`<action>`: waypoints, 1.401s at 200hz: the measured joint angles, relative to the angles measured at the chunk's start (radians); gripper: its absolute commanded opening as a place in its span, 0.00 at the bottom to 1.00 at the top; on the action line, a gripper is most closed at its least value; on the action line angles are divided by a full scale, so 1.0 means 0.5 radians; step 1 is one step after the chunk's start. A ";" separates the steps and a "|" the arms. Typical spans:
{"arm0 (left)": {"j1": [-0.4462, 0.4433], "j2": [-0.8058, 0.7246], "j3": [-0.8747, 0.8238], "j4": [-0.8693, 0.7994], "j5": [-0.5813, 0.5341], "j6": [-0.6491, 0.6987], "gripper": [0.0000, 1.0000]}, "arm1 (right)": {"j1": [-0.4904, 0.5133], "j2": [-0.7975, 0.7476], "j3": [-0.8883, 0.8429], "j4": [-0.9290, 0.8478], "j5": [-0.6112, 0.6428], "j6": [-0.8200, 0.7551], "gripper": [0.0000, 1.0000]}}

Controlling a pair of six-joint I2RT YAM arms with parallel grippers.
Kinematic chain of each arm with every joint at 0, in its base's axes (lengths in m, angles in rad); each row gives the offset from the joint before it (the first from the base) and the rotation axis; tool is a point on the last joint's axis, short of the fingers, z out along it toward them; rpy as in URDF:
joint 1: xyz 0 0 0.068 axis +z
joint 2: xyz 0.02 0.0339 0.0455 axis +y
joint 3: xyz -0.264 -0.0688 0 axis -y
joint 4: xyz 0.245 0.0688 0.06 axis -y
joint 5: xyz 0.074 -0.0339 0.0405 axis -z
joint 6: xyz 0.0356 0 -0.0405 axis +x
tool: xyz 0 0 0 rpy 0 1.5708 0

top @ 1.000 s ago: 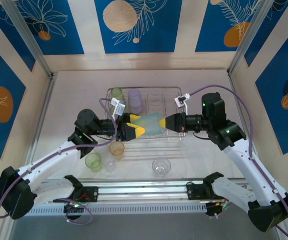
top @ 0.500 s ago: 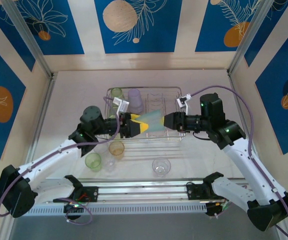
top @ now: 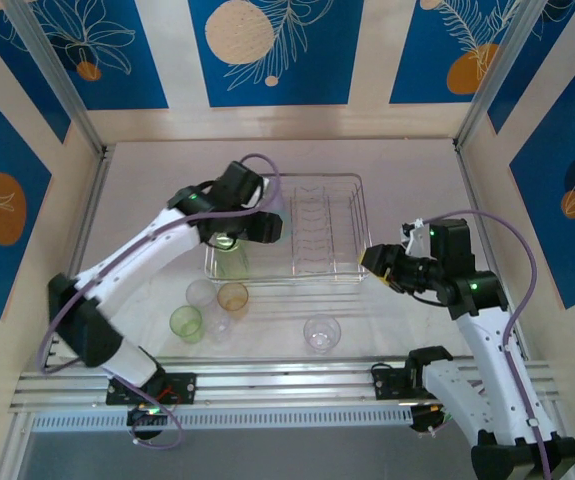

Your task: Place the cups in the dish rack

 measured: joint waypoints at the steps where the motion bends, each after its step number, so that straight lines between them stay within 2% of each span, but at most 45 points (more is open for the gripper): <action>1: -0.001 0.020 0.008 -0.013 -0.009 0.003 0.00 | -0.001 -0.002 0.000 -0.004 0.002 -0.002 0.53; 28: -0.026 0.327 0.218 -0.250 -0.174 0.072 0.00 | -0.018 -0.046 0.001 -0.083 0.003 -0.040 0.53; 68: -0.054 0.592 0.580 -0.436 -0.343 0.169 0.00 | -0.053 -0.052 0.004 -0.157 0.003 -0.098 0.53; 100: -0.054 0.853 0.832 -0.544 -0.393 0.252 0.00 | -0.068 -0.052 0.004 -0.180 0.003 -0.121 0.53; 155: -0.054 1.143 0.992 -0.642 -0.463 0.322 0.00 | -0.092 -0.051 0.004 -0.193 0.003 -0.159 0.54; 166: -0.054 1.164 1.019 -0.649 -0.470 0.338 0.05 | -0.098 -0.050 0.004 -0.194 0.003 -0.169 0.54; 217: -0.054 1.279 1.151 -0.693 -0.494 0.386 0.41 | -0.099 -0.027 0.005 -0.201 0.001 -0.211 0.56; 249: -0.054 1.286 1.158 -0.729 -0.507 0.414 0.57 | -0.087 -0.025 0.007 -0.212 0.002 -0.220 0.56; 263: -0.054 1.289 1.159 -0.735 -0.517 0.421 0.72 | -0.072 -0.025 0.018 -0.226 0.002 -0.226 0.57; 280: -0.053 1.296 1.159 -0.731 -0.536 0.441 0.85 | -0.044 -0.025 0.031 -0.239 0.002 -0.226 0.57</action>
